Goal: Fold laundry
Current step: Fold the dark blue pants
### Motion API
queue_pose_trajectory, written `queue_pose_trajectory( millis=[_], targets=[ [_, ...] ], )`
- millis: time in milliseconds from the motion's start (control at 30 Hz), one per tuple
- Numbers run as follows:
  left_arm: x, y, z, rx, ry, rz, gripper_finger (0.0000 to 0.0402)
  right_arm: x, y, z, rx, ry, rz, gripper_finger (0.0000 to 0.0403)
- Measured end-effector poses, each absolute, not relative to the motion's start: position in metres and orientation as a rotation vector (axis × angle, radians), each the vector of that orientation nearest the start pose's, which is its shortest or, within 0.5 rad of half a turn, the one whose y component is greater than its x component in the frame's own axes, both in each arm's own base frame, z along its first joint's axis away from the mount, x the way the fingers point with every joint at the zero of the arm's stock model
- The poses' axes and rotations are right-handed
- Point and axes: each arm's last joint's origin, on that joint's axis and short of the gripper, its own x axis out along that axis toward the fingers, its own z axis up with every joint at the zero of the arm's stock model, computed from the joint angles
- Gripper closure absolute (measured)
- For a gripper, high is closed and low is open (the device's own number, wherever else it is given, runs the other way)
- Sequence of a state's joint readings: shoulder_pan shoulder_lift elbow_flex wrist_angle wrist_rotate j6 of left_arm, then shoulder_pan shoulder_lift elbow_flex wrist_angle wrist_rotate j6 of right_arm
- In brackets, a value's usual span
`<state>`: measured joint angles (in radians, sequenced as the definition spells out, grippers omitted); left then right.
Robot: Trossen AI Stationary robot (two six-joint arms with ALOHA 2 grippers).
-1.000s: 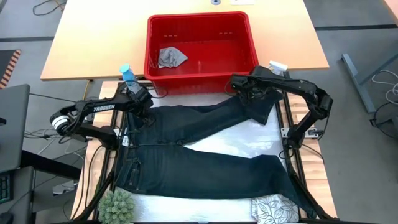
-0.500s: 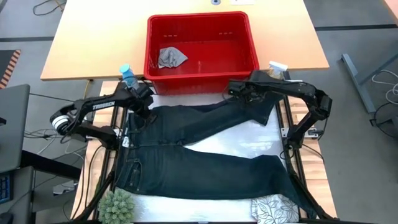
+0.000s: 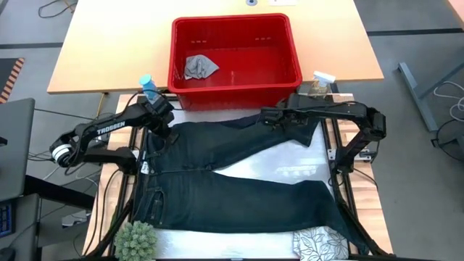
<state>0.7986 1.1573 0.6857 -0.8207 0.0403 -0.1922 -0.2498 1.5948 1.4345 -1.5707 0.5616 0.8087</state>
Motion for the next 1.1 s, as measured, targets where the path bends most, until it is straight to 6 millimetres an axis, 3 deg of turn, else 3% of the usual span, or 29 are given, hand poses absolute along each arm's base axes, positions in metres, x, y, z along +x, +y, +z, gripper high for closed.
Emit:
queue_pose_trajectory(
  millis=[200,367,633,867,1100],
  targets=[
    [0.131,0.132,0.196,-0.691,1.141,0.755,0.0357,0.254,-0.073,0.297,0.093,1.484,-1.053,0.0365],
    [0.134,0.129,0.197,-0.680,1.130,0.588,0.0283,0.255,-0.074,0.296,0.089,1.491,-1.021,0.0331],
    [0.136,0.133,0.212,-0.661,1.123,0.652,0.0162,0.262,-0.072,0.295,0.132,1.428,-0.996,0.0308],
    [0.137,0.144,0.244,-0.449,1.161,0.766,0.0151,0.263,-0.073,0.295,0.140,1.409,-0.997,0.0307],
    [0.139,0.162,0.223,-0.411,1.308,0.598,0.0152,0.266,-0.074,0.295,0.148,1.382,-0.996,0.0307]
  ],
)
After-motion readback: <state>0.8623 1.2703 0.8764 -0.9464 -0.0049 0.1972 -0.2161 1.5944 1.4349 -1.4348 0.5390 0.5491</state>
